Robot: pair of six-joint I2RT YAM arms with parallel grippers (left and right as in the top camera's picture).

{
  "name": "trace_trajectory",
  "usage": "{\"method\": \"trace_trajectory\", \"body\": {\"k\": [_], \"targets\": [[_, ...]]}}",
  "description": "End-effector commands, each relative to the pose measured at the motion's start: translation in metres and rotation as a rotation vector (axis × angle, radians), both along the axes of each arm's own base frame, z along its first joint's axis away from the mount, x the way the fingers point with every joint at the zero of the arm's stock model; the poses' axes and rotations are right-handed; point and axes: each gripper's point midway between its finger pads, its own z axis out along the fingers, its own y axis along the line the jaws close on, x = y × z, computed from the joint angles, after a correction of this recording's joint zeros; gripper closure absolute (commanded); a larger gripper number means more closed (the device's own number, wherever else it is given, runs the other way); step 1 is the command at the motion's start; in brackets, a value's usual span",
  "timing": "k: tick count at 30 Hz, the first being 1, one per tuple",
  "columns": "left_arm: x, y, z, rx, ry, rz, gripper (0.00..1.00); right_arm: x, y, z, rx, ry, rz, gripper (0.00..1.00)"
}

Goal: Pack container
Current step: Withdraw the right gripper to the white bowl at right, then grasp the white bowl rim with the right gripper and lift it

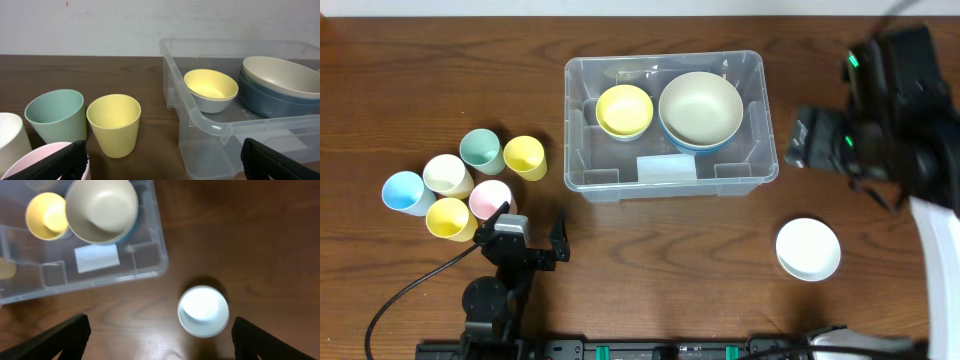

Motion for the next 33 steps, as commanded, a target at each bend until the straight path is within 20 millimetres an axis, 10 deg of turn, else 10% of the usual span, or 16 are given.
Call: {"method": "trace_trajectory", "body": {"k": [1, 20, 33], "targets": [[0.001, 0.002, -0.015, 0.021, 0.031, 0.006, 0.02, -0.026, -0.027, -0.016, -0.021, 0.023, -0.184, 0.04], [0.001, 0.002, -0.015, 0.021, 0.031, 0.006, 0.02, -0.067, -0.096, -0.22, 0.088, 0.203, -0.805, 0.01], [0.001, 0.002, -0.015, 0.021, 0.031, 0.006, 0.02, -0.065, -0.115, -0.282, 0.211, 0.259, -0.859, 0.21]]}}
